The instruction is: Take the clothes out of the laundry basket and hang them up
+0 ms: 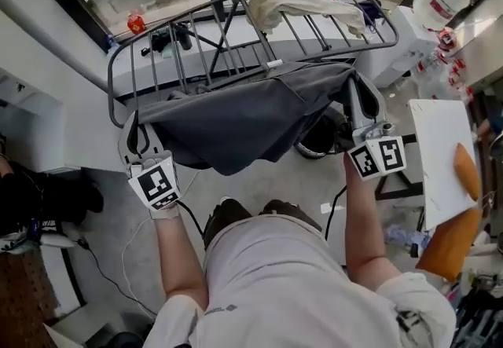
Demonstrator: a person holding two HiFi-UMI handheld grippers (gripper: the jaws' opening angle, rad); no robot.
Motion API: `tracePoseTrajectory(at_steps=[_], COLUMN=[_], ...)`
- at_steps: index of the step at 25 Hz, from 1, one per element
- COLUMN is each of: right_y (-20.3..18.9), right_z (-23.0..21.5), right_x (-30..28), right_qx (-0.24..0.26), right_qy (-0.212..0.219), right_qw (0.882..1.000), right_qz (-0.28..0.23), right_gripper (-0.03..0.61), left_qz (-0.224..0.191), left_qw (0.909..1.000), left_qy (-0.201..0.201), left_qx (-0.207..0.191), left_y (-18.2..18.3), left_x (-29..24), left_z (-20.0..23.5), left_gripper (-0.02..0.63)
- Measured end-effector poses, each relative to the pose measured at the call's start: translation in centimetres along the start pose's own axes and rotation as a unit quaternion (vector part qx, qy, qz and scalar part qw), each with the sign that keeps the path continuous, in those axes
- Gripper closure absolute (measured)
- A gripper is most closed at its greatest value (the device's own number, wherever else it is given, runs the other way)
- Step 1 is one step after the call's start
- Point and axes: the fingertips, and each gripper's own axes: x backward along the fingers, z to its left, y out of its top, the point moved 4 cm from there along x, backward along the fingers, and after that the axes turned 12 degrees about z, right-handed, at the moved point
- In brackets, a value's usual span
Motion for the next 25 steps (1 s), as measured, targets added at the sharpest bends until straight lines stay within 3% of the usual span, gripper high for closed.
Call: tracePoseTrajectory(at_steps=[7, 13, 19, 25], right_y=[-3.1, -5.3, -5.5, -5.3], right_z=[7.8, 11.7, 11.6, 8.2], right_x=[-6.6, -11.3, -17.0, -26.0], right_qx=[0.039, 0.087, 0.114, 0.120], right_qy=[-0.005, -0.030, -0.039, -0.026], right_qw=[0.999, 0.995, 0.992, 0.992], right_qz=[0.021, 0.047, 0.042, 0.040], right_gripper=[0.545, 0.546, 0.546, 0.546], left_qz=[-0.008, -0.009, -0.022, -0.001], left_qw=[0.9995, 0.9977, 0.9948, 0.9903], left_qy=[0.026, 0.052, 0.074, 0.091], left_qx=[-0.017, -0.044, -0.066, -0.106], left_y=[-3.6, -4.9, -3.6, -1.6], left_x=[-1.4, -3.1, -6.8, -13.6], left_z=[9.0, 14.5, 16.8, 17.2], left_gripper=[0.609, 0.609, 0.609, 0.609])
